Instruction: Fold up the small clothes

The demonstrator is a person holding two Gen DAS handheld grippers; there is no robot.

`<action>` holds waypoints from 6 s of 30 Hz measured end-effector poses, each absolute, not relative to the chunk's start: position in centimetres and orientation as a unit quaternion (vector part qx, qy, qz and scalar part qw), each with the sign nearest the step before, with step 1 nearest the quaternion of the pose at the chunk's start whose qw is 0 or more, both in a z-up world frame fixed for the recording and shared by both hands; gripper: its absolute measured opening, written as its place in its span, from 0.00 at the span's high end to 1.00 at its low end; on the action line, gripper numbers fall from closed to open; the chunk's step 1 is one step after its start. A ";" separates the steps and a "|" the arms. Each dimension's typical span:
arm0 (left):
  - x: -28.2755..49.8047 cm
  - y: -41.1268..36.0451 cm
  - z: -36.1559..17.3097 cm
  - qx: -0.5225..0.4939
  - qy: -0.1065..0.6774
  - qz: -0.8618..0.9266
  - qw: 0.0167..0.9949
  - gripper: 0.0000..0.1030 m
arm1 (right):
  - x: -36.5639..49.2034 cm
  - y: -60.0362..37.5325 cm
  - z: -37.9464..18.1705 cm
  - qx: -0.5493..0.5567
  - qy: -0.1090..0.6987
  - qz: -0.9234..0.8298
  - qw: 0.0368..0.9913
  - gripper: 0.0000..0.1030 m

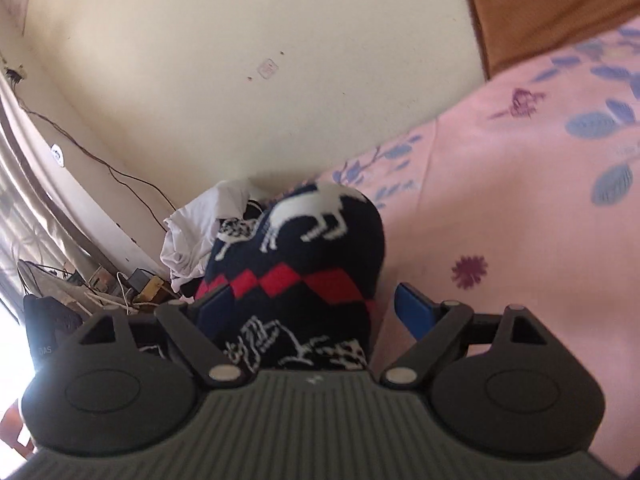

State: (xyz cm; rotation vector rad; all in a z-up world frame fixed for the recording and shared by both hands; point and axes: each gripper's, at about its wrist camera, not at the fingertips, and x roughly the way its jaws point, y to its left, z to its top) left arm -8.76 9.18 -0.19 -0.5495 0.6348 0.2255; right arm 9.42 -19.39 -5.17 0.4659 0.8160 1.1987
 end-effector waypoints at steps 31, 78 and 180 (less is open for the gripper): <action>-9.3 8.3 -2.7 -0.299 0.272 0.003 0.915 0.00 | 7.1 -15.6 -5.3 0.148 0.347 0.579 0.723 0.09; -9.2 7.7 -2.6 -0.272 0.276 0.009 0.922 0.00 | 6.8 -15.6 -5.3 0.149 0.346 0.578 0.724 0.08; 1.2 -15.0 -1.3 -0.030 0.324 0.115 0.938 0.00 | 7.5 -33.1 -6.9 0.139 0.250 0.187 0.940 0.06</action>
